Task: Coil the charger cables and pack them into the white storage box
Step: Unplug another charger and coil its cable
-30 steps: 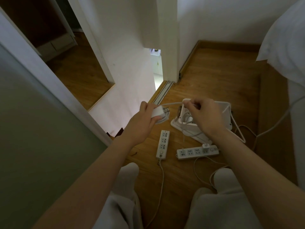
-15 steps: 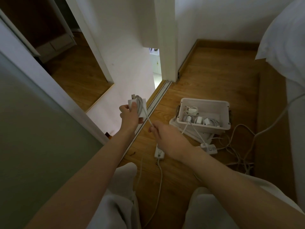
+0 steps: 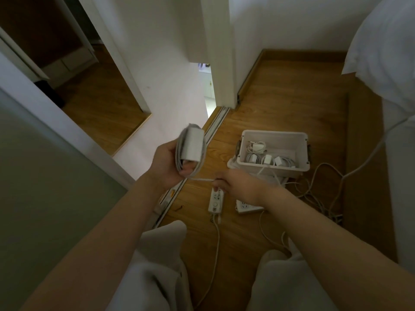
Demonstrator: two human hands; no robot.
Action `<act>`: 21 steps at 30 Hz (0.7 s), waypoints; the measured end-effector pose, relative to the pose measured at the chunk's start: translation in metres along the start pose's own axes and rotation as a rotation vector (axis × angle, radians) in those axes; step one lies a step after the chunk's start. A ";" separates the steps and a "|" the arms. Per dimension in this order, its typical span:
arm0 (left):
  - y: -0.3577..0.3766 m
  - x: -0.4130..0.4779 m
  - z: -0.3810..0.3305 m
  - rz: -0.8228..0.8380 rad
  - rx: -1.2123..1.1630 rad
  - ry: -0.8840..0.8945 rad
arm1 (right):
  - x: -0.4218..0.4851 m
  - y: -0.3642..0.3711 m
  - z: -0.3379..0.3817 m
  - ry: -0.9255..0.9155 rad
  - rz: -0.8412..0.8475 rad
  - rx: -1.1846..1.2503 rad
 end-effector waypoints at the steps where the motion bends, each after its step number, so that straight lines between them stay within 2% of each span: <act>1: 0.001 0.000 0.001 0.016 0.094 -0.013 | -0.001 -0.003 -0.004 -0.003 0.011 -0.075; 4: -0.001 0.001 0.008 -0.034 0.372 -0.069 | -0.002 -0.011 -0.011 -0.034 -0.018 -0.244; 10: -0.006 0.000 0.009 -0.044 0.568 -0.132 | -0.002 -0.022 -0.019 -0.080 -0.075 -0.286; 13: -0.006 -0.001 0.007 0.018 0.747 -0.132 | -0.004 -0.023 -0.017 -0.088 -0.093 -0.344; 16: -0.005 0.002 0.005 0.094 0.913 -0.114 | -0.002 -0.022 -0.011 -0.115 -0.150 -0.505; 21: -0.006 0.004 0.007 0.107 1.117 -0.097 | 0.000 -0.024 -0.009 -0.089 -0.214 -0.676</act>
Point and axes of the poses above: each hand's wrist, its own x-axis towards the middle knuckle, its own y-axis out of the palm, z = x × y, the point moved 4 cm from there along x, towards the middle knuckle, and after that the axes turned 10 degrees about x, right-handed, at the moved point
